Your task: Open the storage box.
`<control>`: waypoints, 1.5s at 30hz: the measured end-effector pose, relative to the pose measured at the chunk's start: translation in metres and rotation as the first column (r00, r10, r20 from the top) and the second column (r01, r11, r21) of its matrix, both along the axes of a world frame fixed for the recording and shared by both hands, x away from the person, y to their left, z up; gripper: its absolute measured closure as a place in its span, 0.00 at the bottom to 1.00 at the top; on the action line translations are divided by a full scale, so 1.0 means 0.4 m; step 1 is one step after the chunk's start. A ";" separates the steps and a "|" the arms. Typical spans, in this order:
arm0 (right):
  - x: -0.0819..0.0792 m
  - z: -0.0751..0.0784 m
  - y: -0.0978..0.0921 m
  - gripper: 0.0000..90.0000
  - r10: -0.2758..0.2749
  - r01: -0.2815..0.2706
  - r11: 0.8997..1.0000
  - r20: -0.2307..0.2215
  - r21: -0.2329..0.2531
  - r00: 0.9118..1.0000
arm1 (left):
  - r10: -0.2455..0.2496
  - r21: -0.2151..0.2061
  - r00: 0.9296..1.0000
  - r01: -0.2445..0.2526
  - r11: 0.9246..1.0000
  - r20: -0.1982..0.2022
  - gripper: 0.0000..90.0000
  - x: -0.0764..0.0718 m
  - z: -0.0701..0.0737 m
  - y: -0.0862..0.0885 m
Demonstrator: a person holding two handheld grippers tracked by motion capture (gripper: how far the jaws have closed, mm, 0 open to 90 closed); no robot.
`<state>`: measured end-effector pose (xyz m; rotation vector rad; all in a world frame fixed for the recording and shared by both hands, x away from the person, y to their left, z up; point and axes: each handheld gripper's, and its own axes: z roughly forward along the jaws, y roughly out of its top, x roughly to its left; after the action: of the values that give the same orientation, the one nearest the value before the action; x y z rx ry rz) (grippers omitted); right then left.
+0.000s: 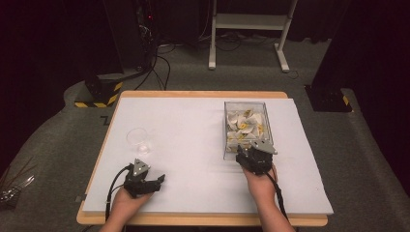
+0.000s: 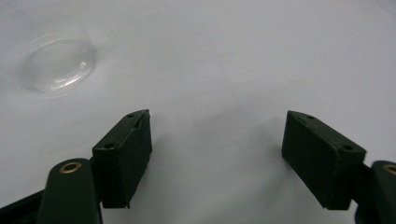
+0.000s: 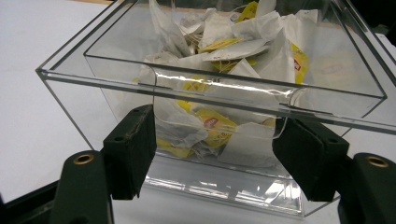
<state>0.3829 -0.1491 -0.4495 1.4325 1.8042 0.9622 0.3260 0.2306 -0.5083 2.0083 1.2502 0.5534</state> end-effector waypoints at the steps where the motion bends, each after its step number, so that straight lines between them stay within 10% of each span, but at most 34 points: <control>1: 0.001 0.000 0.001 0.34 -0.002 0.003 1.000 0.003 -0.003 1.000 | 0.000 0.000 1.000 0.000 1.000 0.000 0.27 0.000 0.000 0.000; 45: -0.002 -0.003 0.023 0.36 -0.067 0.067 0.998 0.003 -0.010 0.998 | 0.000 0.000 1.000 0.000 1.000 0.000 0.27 0.000 0.000 0.000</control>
<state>0.3819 -0.1401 -0.4509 1.4752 1.7455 0.9189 0.3260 0.2306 -0.5083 2.0088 1.2498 0.5534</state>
